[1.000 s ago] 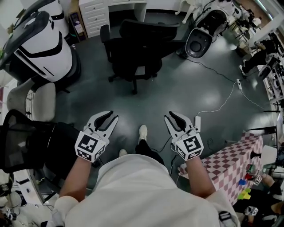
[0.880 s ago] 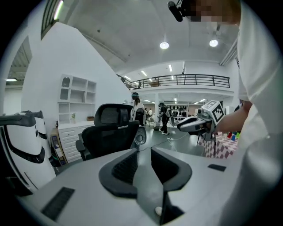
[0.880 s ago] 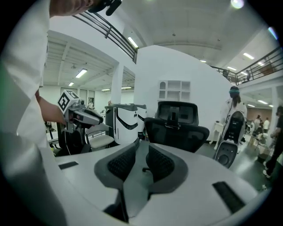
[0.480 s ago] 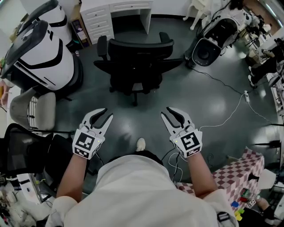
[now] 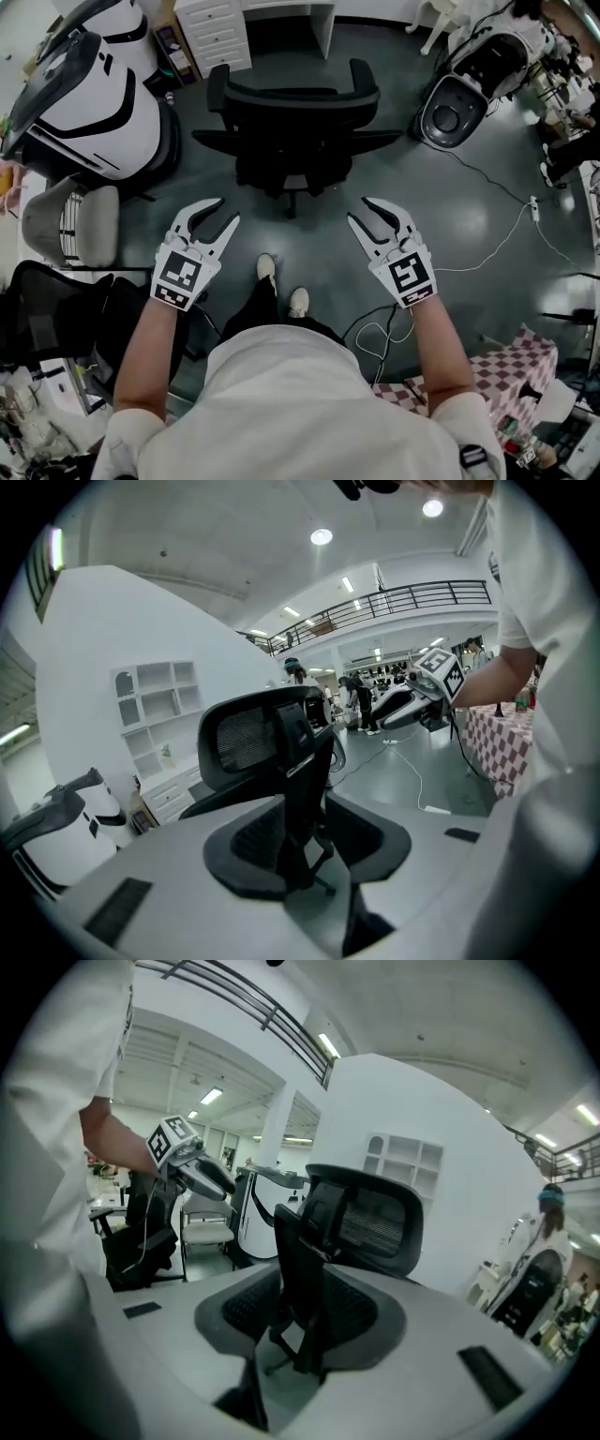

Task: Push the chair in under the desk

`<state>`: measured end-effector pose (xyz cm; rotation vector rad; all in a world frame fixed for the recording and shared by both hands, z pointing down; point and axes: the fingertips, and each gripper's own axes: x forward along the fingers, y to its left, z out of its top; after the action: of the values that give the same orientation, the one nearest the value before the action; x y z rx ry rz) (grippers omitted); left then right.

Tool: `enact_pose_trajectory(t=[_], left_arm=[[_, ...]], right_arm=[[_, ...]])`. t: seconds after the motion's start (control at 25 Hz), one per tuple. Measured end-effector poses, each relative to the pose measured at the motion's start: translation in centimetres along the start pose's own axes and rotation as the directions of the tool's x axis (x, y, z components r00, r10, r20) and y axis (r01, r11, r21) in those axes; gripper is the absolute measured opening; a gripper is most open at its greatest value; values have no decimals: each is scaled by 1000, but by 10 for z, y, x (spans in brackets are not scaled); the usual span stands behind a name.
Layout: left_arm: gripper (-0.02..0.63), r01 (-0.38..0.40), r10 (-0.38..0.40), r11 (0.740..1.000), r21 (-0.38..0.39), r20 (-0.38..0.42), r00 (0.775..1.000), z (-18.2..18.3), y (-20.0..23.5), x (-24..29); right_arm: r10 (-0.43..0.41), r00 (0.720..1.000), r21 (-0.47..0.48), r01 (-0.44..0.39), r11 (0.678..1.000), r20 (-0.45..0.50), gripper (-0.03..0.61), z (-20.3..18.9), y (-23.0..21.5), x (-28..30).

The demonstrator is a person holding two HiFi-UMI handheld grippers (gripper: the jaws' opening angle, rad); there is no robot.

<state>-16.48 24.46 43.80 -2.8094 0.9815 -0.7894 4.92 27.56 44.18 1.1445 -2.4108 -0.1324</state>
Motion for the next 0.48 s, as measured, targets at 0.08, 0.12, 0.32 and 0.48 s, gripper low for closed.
enact_pose_trajectory(t=[0.08, 0.12, 0.32, 0.48], left_arm=[[135, 3, -3, 999, 34, -2, 1000, 3, 14, 13], [137, 4, -4, 999, 46, -3, 1000, 4, 22, 19], [142, 13, -9, 992, 125, -32, 999, 3, 59, 48], [153, 41, -26, 973, 225, -71, 997, 3, 77, 76]], right_arm=[[-1, 1000, -34, 0, 999, -23, 123, 0, -15, 15], [-2, 999, -56, 0, 998, -38, 123, 1, -21, 24], [-37, 987, -243, -2, 970, -155, 123, 0, -50, 64], [-59, 976, -324, -13, 946, -211, 123, -2, -77, 92]])
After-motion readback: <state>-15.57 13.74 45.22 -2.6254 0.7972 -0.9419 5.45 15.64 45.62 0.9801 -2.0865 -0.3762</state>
